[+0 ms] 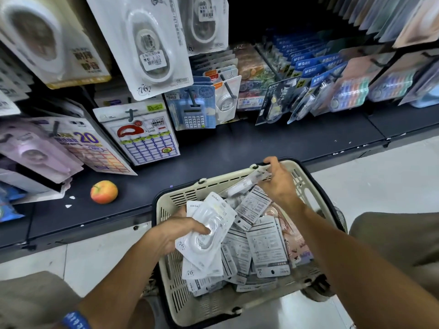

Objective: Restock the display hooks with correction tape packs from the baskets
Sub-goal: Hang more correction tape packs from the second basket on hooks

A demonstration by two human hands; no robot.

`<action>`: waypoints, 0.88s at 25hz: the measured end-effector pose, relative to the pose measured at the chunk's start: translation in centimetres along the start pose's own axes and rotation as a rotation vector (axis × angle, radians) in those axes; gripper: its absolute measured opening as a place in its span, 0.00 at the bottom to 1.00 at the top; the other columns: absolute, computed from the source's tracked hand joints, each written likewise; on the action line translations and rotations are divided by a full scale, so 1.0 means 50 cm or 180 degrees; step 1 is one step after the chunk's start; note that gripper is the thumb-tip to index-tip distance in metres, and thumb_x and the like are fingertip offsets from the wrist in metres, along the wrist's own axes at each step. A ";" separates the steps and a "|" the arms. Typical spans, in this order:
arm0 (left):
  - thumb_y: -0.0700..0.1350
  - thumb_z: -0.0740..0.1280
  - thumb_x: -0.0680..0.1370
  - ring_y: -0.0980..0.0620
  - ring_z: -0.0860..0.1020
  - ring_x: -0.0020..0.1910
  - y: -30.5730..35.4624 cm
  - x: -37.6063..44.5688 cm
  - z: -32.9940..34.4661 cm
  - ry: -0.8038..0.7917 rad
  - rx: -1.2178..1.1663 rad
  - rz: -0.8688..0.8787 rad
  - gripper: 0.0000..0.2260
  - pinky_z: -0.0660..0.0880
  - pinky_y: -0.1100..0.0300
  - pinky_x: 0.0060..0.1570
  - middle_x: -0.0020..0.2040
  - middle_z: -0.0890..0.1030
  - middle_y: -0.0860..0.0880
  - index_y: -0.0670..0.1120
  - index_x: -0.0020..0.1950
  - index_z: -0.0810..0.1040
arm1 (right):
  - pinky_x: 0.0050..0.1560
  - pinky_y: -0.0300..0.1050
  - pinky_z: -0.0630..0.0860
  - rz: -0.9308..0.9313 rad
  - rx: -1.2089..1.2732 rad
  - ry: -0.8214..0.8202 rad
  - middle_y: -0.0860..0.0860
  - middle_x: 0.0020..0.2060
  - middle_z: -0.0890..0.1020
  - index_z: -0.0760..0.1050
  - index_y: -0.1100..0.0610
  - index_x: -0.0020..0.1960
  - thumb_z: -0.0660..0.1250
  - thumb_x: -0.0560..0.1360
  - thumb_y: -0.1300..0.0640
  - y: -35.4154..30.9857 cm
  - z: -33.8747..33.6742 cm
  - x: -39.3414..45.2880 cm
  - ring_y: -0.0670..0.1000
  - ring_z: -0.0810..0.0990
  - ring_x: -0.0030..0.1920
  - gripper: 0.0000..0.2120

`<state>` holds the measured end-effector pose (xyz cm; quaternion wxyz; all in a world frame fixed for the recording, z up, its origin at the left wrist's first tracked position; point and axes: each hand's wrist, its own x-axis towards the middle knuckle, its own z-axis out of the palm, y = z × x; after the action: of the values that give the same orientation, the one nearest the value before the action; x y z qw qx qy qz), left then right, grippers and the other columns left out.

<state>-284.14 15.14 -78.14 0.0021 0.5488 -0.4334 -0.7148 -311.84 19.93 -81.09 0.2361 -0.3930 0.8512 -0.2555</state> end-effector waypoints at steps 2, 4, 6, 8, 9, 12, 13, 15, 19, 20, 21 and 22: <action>0.28 0.76 0.69 0.47 0.87 0.42 0.000 0.005 -0.005 0.0179 -0.0070 0.0141 0.21 0.82 0.55 0.36 0.46 0.88 0.46 0.44 0.58 0.80 | 0.51 0.48 0.75 -0.0369 -0.0105 -0.0081 0.47 0.45 0.79 0.72 0.50 0.61 0.73 0.75 0.61 0.008 0.016 -0.013 0.54 0.79 0.51 0.18; 0.31 0.79 0.68 0.44 0.87 0.46 0.002 0.008 -0.013 0.0398 0.0004 0.0223 0.22 0.83 0.53 0.41 0.50 0.88 0.43 0.44 0.58 0.80 | 0.58 0.48 0.69 -0.0849 -0.0948 -0.0221 0.46 0.51 0.80 0.78 0.48 0.56 0.71 0.77 0.55 0.004 0.030 -0.026 0.53 0.75 0.58 0.09; 0.34 0.81 0.66 0.45 0.86 0.48 -0.006 0.013 -0.019 0.0463 0.0582 0.0189 0.22 0.82 0.53 0.47 0.50 0.87 0.47 0.50 0.54 0.80 | 0.64 0.47 0.64 -0.0963 -0.0974 -0.0428 0.46 0.59 0.80 0.83 0.50 0.56 0.71 0.78 0.51 -0.004 0.014 -0.021 0.52 0.73 0.63 0.08; 0.36 0.81 0.65 0.49 0.85 0.48 -0.017 0.010 -0.012 0.0323 0.1258 0.0042 0.21 0.81 0.56 0.48 0.50 0.86 0.50 0.53 0.50 0.78 | 0.61 0.50 0.73 -0.0691 0.0250 -0.0766 0.52 0.53 0.86 0.86 0.55 0.53 0.74 0.76 0.53 -0.026 -0.048 -0.011 0.51 0.81 0.54 0.08; 0.36 0.81 0.65 0.50 0.84 0.48 -0.024 0.008 -0.006 0.0268 0.1436 -0.0009 0.20 0.81 0.57 0.49 0.50 0.85 0.51 0.53 0.48 0.78 | 0.51 0.51 0.78 -0.0578 0.0863 -0.0799 0.55 0.46 0.87 0.86 0.56 0.50 0.75 0.75 0.55 -0.035 -0.091 -0.004 0.52 0.83 0.45 0.06; 0.37 0.80 0.65 0.49 0.84 0.47 -0.025 0.007 -0.007 0.0450 0.1410 0.0104 0.19 0.82 0.54 0.50 0.49 0.85 0.49 0.52 0.50 0.78 | 0.35 0.43 0.80 -0.0480 0.2073 -0.0902 0.53 0.36 0.87 0.86 0.55 0.44 0.77 0.70 0.55 -0.054 -0.197 0.013 0.49 0.84 0.34 0.05; 0.37 0.79 0.65 0.47 0.85 0.47 -0.021 0.006 -0.013 0.0522 0.1210 0.0162 0.21 0.83 0.52 0.50 0.49 0.86 0.48 0.51 0.52 0.78 | 0.35 0.41 0.80 -0.0404 0.2259 -0.1131 0.52 0.36 0.87 0.86 0.55 0.43 0.77 0.69 0.54 -0.061 -0.206 0.014 0.48 0.85 0.35 0.05; 0.38 0.79 0.61 0.41 0.85 0.50 -0.013 0.004 -0.023 0.0394 0.0649 0.0162 0.28 0.82 0.45 0.54 0.52 0.86 0.43 0.47 0.59 0.78 | 0.33 0.40 0.78 -0.0198 0.2155 -0.1743 0.50 0.35 0.86 0.85 0.56 0.42 0.75 0.71 0.56 -0.075 -0.174 -0.002 0.47 0.83 0.34 0.03; 0.47 0.76 0.62 0.43 0.86 0.42 0.004 -0.004 -0.005 -0.0336 -0.0614 0.0102 0.25 0.82 0.51 0.40 0.47 0.87 0.42 0.43 0.59 0.82 | 0.31 0.42 0.75 -0.0283 0.1450 -0.2065 0.52 0.36 0.82 0.79 0.61 0.49 0.72 0.77 0.57 -0.113 -0.030 -0.072 0.48 0.80 0.33 0.07; 0.51 0.75 0.65 0.43 0.86 0.43 0.009 -0.004 -0.004 -0.0456 -0.0939 0.0127 0.24 0.82 0.52 0.40 0.49 0.87 0.42 0.44 0.58 0.83 | 0.29 0.42 0.73 -0.0331 0.1433 -0.1823 0.51 0.34 0.80 0.78 0.59 0.47 0.72 0.78 0.55 -0.125 -0.001 -0.083 0.48 0.78 0.31 0.07; 0.56 0.75 0.69 0.42 0.86 0.47 0.014 -0.006 -0.007 -0.0579 -0.1168 0.0170 0.24 0.83 0.51 0.43 0.52 0.87 0.42 0.44 0.60 0.84 | 0.25 0.41 0.72 -0.0331 0.1466 -0.1545 0.50 0.32 0.79 0.76 0.57 0.44 0.72 0.78 0.53 -0.135 0.023 -0.088 0.48 0.77 0.29 0.09; 0.58 0.75 0.71 0.41 0.86 0.50 0.018 -0.008 -0.010 -0.0692 -0.1267 0.0186 0.25 0.83 0.50 0.45 0.55 0.86 0.41 0.44 0.61 0.83 | 0.23 0.41 0.72 -0.0324 0.1476 -0.1299 0.48 0.30 0.78 0.74 0.54 0.42 0.72 0.77 0.52 -0.144 0.039 -0.090 0.48 0.76 0.27 0.10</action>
<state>-284.00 14.45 -77.25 0.0842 0.4446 -0.2971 -0.8408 -304.10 18.96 -77.16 0.4723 -0.4140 0.6844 -0.3702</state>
